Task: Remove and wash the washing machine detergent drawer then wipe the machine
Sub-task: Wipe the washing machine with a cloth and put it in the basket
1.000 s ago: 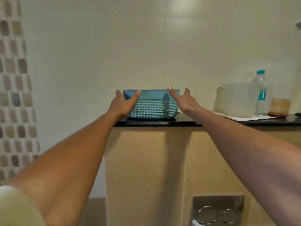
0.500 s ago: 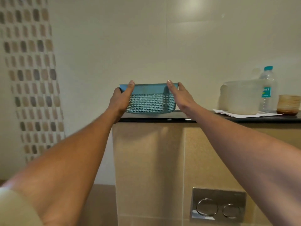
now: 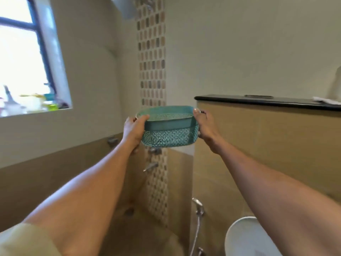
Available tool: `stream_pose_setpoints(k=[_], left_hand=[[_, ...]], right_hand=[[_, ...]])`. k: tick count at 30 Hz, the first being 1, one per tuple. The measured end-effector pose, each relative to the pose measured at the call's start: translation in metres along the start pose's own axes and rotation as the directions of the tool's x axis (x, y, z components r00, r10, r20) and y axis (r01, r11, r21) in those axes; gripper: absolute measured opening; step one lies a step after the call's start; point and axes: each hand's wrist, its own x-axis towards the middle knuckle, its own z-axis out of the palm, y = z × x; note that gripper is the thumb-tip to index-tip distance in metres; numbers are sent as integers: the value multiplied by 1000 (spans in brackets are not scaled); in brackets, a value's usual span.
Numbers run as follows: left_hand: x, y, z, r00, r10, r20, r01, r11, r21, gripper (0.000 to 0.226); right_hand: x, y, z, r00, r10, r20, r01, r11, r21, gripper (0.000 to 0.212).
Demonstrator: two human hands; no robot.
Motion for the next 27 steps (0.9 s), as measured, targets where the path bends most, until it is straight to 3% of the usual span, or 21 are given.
stream_pose_setpoints(k=[3,5,9,10,15,20,22,27], left_hand=[[-42,-17,-75,992,-70,-104,73,997,24,39],[-64,-31,-122,981,-100,-167,109,993,47,30],[-101,-49,-219,934,-144,-326,182,979,90,22],[-110,-52,-246,917,-157,-368,201,976,82,21],[-149,-76,-376,830,-255,-496,300,954,12,25],[-176,-109,-503,742,-343,-576,410,912,-15,26],[-177,-124,-546,718,-378,-584,464,886,-3,14],[-165,-170,-619,665,-460,-588,587,809,32,8]], right_hand=[[-50,3,55,989,58,133,-58,998,-3,70],[-74,9,92,977,87,194,-90,996,5,57],[-116,26,178,921,173,348,-168,985,-45,78],[-125,33,204,904,180,387,-166,984,-71,74],[-191,32,318,820,203,535,-137,978,-161,23],[-255,42,440,721,212,660,-102,974,-202,30],[-279,51,483,678,240,695,-97,966,-240,35],[-315,77,557,624,316,715,-102,940,-326,43]])
